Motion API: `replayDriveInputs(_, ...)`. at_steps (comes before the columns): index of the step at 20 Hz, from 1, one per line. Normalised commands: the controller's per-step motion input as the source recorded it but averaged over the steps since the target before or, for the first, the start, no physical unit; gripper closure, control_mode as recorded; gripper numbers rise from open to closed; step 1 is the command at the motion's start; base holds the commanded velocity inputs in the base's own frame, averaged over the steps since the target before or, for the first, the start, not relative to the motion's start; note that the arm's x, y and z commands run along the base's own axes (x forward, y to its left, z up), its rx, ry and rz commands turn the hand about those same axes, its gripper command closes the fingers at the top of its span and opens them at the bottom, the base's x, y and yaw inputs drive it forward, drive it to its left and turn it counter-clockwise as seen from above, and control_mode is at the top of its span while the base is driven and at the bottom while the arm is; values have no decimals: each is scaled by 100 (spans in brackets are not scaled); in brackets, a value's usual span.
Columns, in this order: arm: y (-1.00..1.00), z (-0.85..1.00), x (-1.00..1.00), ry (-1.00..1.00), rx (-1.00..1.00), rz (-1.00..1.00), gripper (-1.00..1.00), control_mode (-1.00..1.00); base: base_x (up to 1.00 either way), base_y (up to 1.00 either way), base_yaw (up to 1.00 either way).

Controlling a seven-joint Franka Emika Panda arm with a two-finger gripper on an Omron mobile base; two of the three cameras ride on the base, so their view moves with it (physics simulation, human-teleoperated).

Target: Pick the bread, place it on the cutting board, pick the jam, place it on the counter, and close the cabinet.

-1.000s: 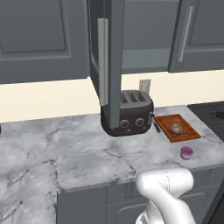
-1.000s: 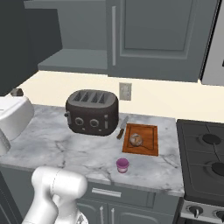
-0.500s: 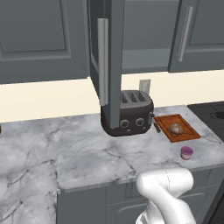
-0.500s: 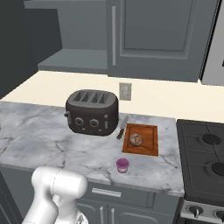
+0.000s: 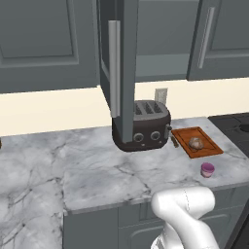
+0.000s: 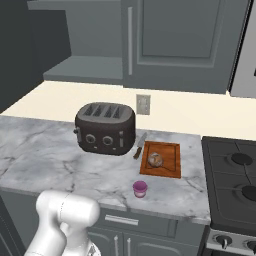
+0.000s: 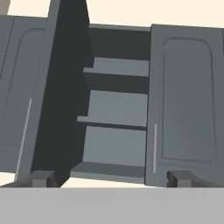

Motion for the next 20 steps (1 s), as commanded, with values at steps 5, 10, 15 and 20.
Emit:
replayDriveInputs(5,29,0,-28,0,0,0,-100,-100,0,0,0)
replayDriveInputs(10,27,0,-18,0,0,0,-100,-100,0,0,0)
replayDriveInputs(15,32,0,-15,0,0,0,-100,-100,0,0,0)
replayDriveInputs(20,33,0,-11,0,0,0,-100,-100,0,0,0)
